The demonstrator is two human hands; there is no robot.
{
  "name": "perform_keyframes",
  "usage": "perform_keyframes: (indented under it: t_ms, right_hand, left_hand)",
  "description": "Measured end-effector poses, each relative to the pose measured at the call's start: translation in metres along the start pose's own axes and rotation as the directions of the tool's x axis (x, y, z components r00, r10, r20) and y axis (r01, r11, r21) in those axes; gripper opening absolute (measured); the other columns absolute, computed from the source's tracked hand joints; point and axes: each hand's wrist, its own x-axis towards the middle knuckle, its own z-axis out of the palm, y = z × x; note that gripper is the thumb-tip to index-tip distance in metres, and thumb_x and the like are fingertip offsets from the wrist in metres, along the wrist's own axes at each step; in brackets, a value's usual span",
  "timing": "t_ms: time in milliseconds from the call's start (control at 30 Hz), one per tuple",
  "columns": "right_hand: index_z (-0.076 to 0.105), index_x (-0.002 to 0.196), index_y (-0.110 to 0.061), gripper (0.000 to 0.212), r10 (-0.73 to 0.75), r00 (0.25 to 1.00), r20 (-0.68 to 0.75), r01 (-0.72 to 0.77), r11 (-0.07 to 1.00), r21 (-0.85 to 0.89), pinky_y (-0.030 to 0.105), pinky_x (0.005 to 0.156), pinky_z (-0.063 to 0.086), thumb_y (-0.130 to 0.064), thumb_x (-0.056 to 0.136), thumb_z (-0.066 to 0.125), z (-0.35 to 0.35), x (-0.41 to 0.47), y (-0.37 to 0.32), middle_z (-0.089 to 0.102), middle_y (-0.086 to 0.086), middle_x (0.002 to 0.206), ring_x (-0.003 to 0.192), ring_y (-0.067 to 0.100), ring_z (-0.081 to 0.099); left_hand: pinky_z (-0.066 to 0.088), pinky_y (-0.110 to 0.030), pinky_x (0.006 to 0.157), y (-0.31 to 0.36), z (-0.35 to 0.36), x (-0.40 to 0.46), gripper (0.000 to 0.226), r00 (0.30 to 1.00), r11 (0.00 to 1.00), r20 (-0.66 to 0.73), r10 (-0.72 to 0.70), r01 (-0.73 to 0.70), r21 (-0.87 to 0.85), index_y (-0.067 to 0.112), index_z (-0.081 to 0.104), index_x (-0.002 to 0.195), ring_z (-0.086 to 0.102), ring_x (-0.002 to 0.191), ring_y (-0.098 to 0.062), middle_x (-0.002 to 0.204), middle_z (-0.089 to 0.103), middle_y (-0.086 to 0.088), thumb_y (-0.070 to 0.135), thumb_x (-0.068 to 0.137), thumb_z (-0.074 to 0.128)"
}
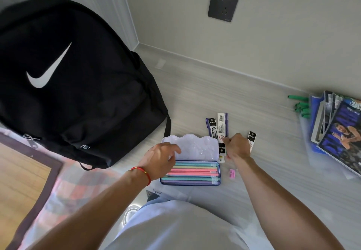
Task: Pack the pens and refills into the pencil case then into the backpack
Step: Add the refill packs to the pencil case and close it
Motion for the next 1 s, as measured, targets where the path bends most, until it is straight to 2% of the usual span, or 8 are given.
perform_keyframes:
  t_ms: [133,233,333,433,567,700,867,1000]
  right_hand:
    - [0.062,0.106,0.006,0.031,-0.045,0.998,-0.035,0.041,0.992,-0.117,0.039,0.076,0.052,-0.022,0.099,0.051,-0.011,0.0,-0.003,0.069,0.028,0.105,0.098,0.044,0.068]
    - [0.059,0.1,0.006,0.026,-0.223,0.967,-0.124,0.202,0.965,-0.164,0.037,0.067,0.048,-0.018,0.099,0.05,-0.018,-0.002,-0.008,0.071,0.028,0.097,0.092,0.044,0.069]
    - [0.064,0.099,-0.004,0.022,-0.381,0.923,-0.058,0.355,0.898,-0.261,0.038,0.068,0.049,-0.024,0.096,0.055,-0.015,-0.006,-0.029,0.074,0.02,0.094,0.091,0.04,0.069]
    - [0.068,0.099,-0.012,0.022,-0.35,0.937,0.025,0.343,0.9,-0.27,0.035,0.07,0.048,-0.031,0.093,0.059,-0.006,-0.001,-0.054,0.073,0.015,0.101,0.097,0.038,0.067]
    - [0.064,0.107,-0.01,0.035,-0.175,0.977,0.119,0.206,0.922,-0.329,0.031,0.069,0.043,-0.039,0.088,0.066,0.002,0.017,-0.062,0.068,0.016,0.111,0.1,0.037,0.066]
    - [0.062,0.105,-0.01,0.037,-0.152,0.975,0.162,0.202,0.912,-0.356,0.031,0.067,0.044,-0.038,0.083,0.071,0.002,0.029,-0.063,0.067,0.017,0.111,0.099,0.037,0.066]
    - [0.063,0.105,-0.005,0.027,-0.325,0.943,0.068,0.324,0.854,-0.406,0.038,0.073,0.049,-0.03,0.097,0.059,-0.023,0.021,-0.064,0.067,0.022,0.109,0.101,0.042,0.066]
    - [0.061,0.105,-0.012,0.018,-0.594,0.805,-0.008,0.529,0.723,-0.445,0.041,0.07,0.052,-0.029,0.1,0.055,-0.058,-0.005,-0.062,0.059,0.009,0.108,0.095,0.035,0.063]
  left_hand:
    - [0.056,-0.038,0.073,-0.002,-0.002,0.004,0.028,0.998,0.998,-0.056,-0.029,0.026,-0.057,0.025,0.07,0.105,0.063,0.079,-0.024,0.094,0.068,-0.004,0.01,0.088,0.053]
    - [0.057,-0.037,0.075,-0.006,0.0,0.007,0.026,0.994,0.997,-0.097,-0.045,0.038,-0.072,0.022,0.069,0.107,0.063,0.08,-0.023,0.098,0.069,-0.005,0.01,0.09,0.055]
    - [0.057,-0.032,0.077,-0.01,0.001,0.009,0.025,0.991,0.994,-0.11,-0.075,0.065,-0.087,0.022,0.068,0.11,0.063,0.082,-0.02,0.102,0.069,-0.005,0.01,0.091,0.056]
    - [0.056,-0.028,0.077,-0.014,-0.001,0.009,0.025,0.993,0.994,-0.097,-0.072,0.064,-0.088,0.022,0.067,0.113,0.062,0.083,-0.018,0.104,0.069,-0.004,0.012,0.093,0.056]
    - [0.053,-0.023,0.076,-0.023,-0.006,0.008,0.026,0.993,0.994,-0.094,-0.067,0.058,-0.097,0.021,0.066,0.115,0.062,0.085,-0.017,0.104,0.069,-0.004,0.01,0.094,0.055]
    - [0.057,-0.031,0.08,-0.033,-0.012,0.005,0.028,0.994,0.995,-0.093,-0.059,0.051,-0.083,0.02,0.066,0.116,0.064,0.086,-0.02,0.103,0.069,-0.005,0.01,0.094,0.053]
    - [0.058,-0.034,0.08,-0.042,-0.01,0.008,0.027,0.994,0.995,-0.098,-0.048,0.039,-0.092,0.019,0.068,0.114,0.065,0.086,-0.02,0.102,0.07,-0.005,0.009,0.093,0.053]
    - [0.059,-0.034,0.08,-0.033,-0.003,0.018,0.024,0.988,0.983,-0.133,-0.082,0.059,-0.173,0.016,0.068,0.116,0.065,0.086,-0.019,0.102,0.07,-0.006,0.016,0.096,0.054]
